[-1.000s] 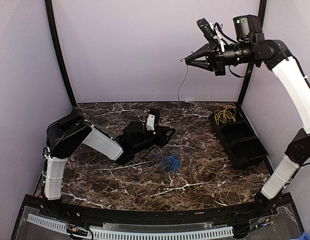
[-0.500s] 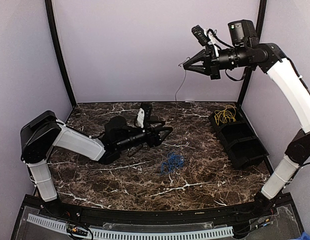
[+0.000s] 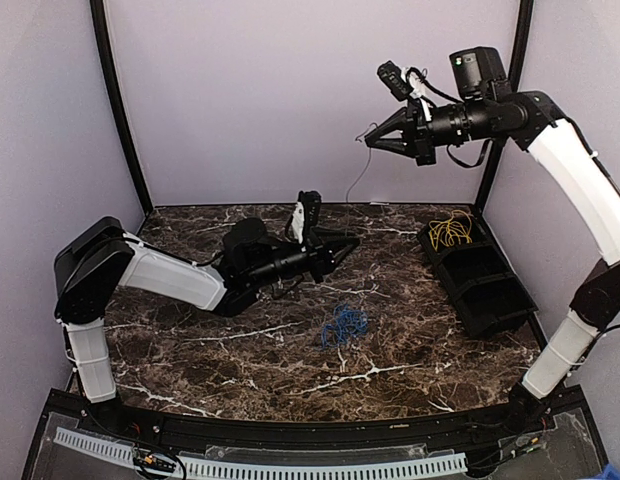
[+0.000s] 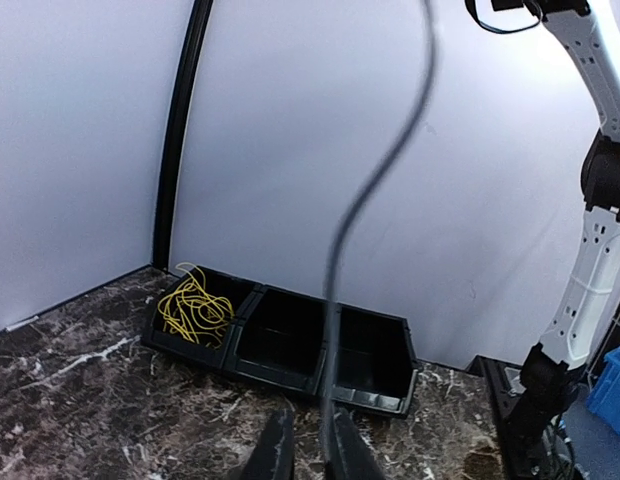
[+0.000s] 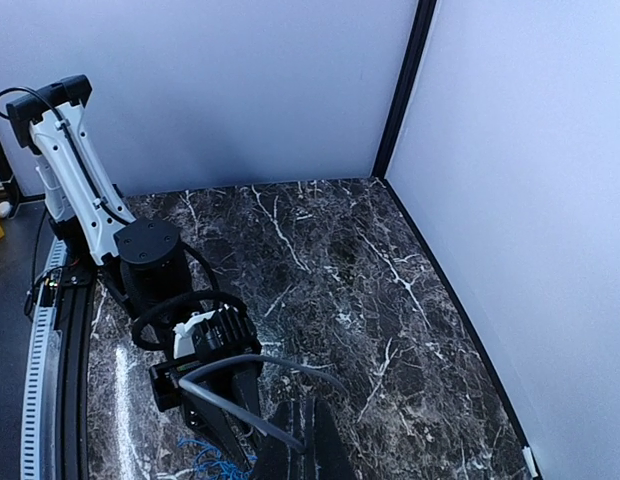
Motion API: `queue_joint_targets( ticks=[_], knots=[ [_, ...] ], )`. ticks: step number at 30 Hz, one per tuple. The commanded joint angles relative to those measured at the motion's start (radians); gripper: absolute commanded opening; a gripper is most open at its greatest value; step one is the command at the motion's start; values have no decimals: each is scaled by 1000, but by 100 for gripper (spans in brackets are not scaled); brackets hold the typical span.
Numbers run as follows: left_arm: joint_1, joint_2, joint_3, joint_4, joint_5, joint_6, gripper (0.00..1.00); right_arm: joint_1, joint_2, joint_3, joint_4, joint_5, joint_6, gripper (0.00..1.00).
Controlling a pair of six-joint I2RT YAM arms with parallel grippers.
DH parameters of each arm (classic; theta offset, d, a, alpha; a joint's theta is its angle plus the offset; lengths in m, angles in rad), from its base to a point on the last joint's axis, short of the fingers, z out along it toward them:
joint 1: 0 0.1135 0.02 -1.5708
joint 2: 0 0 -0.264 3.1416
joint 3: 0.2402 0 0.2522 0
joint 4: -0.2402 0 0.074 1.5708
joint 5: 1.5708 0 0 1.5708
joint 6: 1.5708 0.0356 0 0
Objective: Untangle the cables
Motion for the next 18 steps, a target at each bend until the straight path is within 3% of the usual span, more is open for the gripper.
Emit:
queue_joint_targets(
  ticks=[1, 2, 5, 7, 13, 18],
  knots=[
    [0, -15, -9, 6, -40, -9, 9, -15, -12, -40, 102, 129, 22, 0],
    [-1, -18, -19, 6, -49, -16, 3, -23, -15, -74, 134, 176, 28, 0],
    [0, -47, -33, -8, -118, -31, 0, -68, -39, -304, 282, 244, 78, 36],
    [0, -67, -33, -40, -182, -42, 0, -89, -49, -477, 381, 193, 92, 48],
    [6, -128, -29, -172, -346, -106, 0, -77, 2, -743, 524, 84, 114, 54],
    [14, -153, -40, -226, -444, -162, 0, -29, 54, -775, 557, 30, 126, 56]
  ],
)
